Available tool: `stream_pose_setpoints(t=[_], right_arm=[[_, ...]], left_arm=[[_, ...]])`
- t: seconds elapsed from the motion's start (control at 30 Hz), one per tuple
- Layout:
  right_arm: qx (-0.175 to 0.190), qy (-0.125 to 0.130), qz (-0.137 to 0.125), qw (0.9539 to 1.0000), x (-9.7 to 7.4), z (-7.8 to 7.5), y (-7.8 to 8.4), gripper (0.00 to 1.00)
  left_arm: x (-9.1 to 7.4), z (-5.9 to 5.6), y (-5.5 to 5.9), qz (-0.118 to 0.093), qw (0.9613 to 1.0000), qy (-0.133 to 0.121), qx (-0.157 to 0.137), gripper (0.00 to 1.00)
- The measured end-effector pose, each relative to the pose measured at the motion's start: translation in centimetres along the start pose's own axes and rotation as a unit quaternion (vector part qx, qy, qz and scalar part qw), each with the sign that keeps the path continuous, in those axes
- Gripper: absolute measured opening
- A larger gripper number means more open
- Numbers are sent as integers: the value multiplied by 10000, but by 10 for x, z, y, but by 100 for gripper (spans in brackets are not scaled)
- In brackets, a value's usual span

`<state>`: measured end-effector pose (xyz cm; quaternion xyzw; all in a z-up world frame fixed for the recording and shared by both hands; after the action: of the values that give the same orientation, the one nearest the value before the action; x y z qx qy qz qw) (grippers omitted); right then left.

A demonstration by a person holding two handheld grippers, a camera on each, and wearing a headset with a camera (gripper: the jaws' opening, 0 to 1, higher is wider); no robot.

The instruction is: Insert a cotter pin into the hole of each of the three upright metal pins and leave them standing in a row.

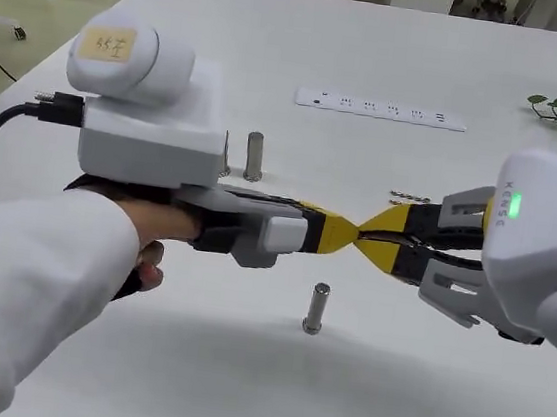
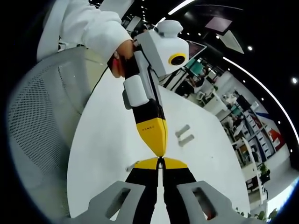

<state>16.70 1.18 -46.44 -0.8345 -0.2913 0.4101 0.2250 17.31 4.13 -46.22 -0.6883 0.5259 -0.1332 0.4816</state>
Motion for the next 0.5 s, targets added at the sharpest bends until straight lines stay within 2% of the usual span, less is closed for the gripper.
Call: stream_pose_setpoints(t=[0.3,0.4,0.5], right_arm=[[192,-23,75,9998,1,-1,7,9],[325,-94,91,9994,0,-1,10,10],[714,-344,78,9968,0,3,14,12]], left_arm=[[-4,1,1,31,9999,-15,125,0],[-6,2,0,10,9998,-6,187,0],[-8,2,-1,-9,9995,23,324,0]])
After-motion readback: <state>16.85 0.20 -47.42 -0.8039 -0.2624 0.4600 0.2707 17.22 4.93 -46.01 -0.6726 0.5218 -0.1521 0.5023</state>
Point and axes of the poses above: the centre of the closed fingertips' face, and the gripper's own axes: x roughly forward along the fingers, z roughly to its left, y roughly out of its underside, the point moved 2 cm from there along -x, roughly backward along the fingers, and after that the axes turned 1 degree about y, right-handed, at the moved point
